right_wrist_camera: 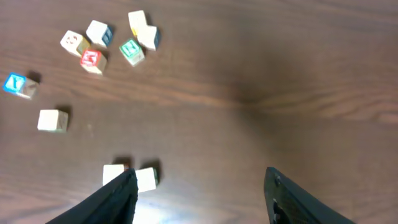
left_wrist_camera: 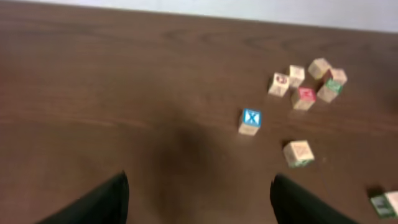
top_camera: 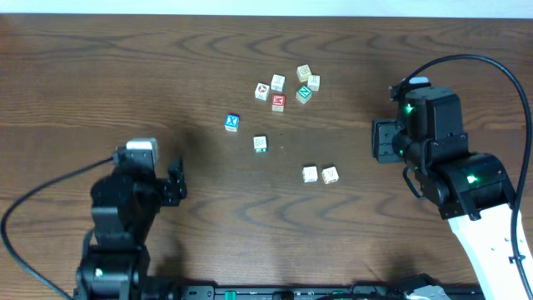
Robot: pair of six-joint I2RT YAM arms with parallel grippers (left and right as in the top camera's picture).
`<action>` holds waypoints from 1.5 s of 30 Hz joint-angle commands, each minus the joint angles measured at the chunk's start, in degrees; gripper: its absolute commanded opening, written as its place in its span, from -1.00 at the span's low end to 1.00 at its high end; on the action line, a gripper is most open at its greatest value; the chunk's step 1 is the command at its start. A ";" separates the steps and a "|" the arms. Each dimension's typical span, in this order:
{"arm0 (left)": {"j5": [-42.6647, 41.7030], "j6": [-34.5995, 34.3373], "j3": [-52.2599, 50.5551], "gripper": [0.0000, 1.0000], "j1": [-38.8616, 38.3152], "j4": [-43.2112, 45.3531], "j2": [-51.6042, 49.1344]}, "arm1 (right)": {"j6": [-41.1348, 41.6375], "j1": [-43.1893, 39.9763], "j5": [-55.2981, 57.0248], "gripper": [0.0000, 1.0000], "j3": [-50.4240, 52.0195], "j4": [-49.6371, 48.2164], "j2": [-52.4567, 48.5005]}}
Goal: Lift 4 blocks
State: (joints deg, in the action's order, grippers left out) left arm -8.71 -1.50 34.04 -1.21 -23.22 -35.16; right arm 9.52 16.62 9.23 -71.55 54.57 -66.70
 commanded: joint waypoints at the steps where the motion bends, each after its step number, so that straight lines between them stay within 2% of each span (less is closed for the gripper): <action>1: -5.92 -2.29 2.89 0.47 0.22 -0.72 -1.92 | -0.94 -0.61 0.33 0.24 -0.26 0.61 0.04; 4: -13.42 -2.23 2.89 0.46 0.22 -0.74 -1.77 | -1.07 -1.77 0.17 0.24 0.26 0.68 0.04; 7: -16.39 -2.27 2.89 0.46 0.22 -0.50 -1.97 | -1.51 -3.58 -2.95 0.25 0.85 0.24 0.02; 14: -16.37 -4.59 3.02 0.46 -0.52 -0.11 -11.32 | -1.88 -6.16 -7.39 0.26 3.58 -1.60 -0.35; 19: -15.76 -6.19 4.22 0.46 -6.25 3.39 -20.76 | -1.25 -6.16 -7.41 0.25 7.63 -5.03 -1.20; 24: -3.41 -7.69 8.26 0.46 -17.66 4.15 -28.48 | 2.36 -6.14 -7.41 0.26 9.77 -7.65 -2.54; 28: 6.95 -11.65 11.26 0.46 -26.08 4.13 -33.53 | 2.86 -6.16 -7.17 0.26 10.08 -8.72 -4.09; 32: 12.68 -16.70 12.39 0.46 -29.73 4.66 -38.10 | 2.86 -6.19 -5.42 0.26 10.14 -9.29 -5.84; 39: 13.90 -24.26 14.45 0.45 -30.27 7.08 -45.81 | 2.89 -6.19 -5.03 0.26 10.14 -11.28 -9.57; 45: 13.92 -25.00 19.78 0.44 -31.85 7.08 -51.60 | 3.37 -6.19 -5.01 0.23 10.14 -11.67 -13.40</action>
State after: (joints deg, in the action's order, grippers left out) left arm 3.64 -24.47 49.25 -31.75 -16.43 -84.27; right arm 11.79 10.92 3.51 -61.84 43.11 -78.28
